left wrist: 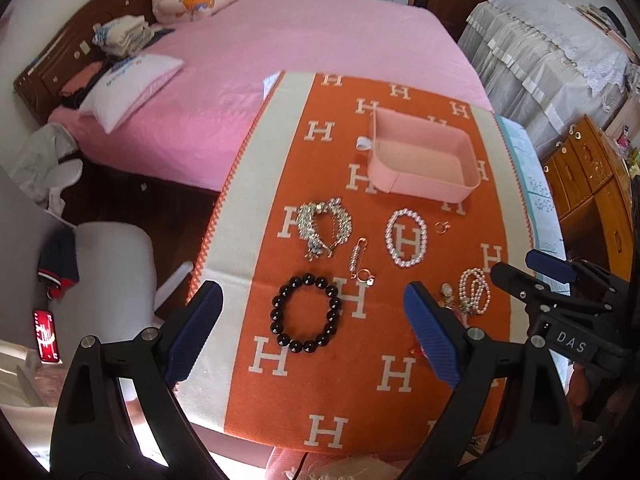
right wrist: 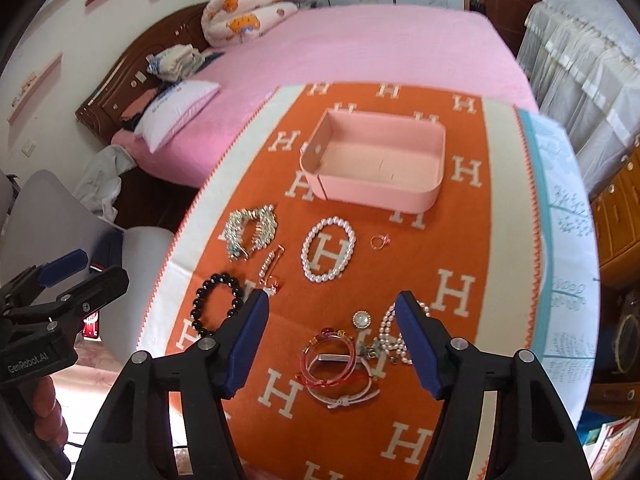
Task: Organize jewelry
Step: 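Grasp the gold rhinestone hair comb with the left tool while the right tool grasps the pearl necklace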
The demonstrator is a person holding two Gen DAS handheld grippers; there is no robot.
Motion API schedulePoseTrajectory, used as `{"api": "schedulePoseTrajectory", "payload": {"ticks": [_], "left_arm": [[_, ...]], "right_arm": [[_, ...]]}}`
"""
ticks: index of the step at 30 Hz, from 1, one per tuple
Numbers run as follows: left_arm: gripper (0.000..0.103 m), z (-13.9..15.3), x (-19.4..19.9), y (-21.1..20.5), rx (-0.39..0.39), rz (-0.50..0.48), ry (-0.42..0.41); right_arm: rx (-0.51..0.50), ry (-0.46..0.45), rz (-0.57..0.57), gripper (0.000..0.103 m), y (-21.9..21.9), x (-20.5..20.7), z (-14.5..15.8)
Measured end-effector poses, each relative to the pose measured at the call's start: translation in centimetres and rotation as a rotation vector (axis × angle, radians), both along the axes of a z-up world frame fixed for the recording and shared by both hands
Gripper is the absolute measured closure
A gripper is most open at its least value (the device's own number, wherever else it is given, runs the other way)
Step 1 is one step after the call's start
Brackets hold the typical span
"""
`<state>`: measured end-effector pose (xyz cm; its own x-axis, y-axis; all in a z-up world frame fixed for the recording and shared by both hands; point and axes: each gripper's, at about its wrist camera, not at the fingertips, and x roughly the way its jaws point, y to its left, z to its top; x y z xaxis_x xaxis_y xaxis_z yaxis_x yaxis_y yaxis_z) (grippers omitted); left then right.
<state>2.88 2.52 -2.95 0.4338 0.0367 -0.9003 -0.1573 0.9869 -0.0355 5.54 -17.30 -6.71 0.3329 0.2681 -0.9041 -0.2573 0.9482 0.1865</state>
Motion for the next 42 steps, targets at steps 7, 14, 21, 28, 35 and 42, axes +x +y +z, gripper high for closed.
{"api": "schedulePoseTrajectory", "payload": {"ticks": [7, 14, 21, 28, 35, 42], "left_arm": [[0.013, -6.9, 5.8, 3.4, -0.087, 0.045, 0.099], [0.028, -13.6, 11.4, 6.0, -0.132, 0.118, 0.196], [0.031, -16.8, 13.1, 6.0, -0.119, 0.125, 0.236], [0.054, -17.8, 13.9, 4.3, -0.143, 0.103, 0.232], [0.08, -18.5, 14.2, 2.5, -0.157, 0.076, 0.247], [0.08, -18.7, 14.2, 1.5, -0.148, 0.058, 0.174]], "right_arm": [[-0.023, 0.117, -0.032, 0.042, 1.4, 4.9, -5.7], [-0.062, 0.213, -0.058, 0.05, 3.4, 9.7, -12.6], [-0.147, 0.215, -0.049, 0.052, 6.1, 11.6, -16.5], [-0.265, 0.146, -0.004, 0.057, 9.4, 12.1, -17.6], [-0.264, 0.103, 0.033, 0.081, 10.7, 12.0, -17.5], [-0.221, 0.09, 0.014, 0.095, 9.0, 11.1, -16.8]]}}
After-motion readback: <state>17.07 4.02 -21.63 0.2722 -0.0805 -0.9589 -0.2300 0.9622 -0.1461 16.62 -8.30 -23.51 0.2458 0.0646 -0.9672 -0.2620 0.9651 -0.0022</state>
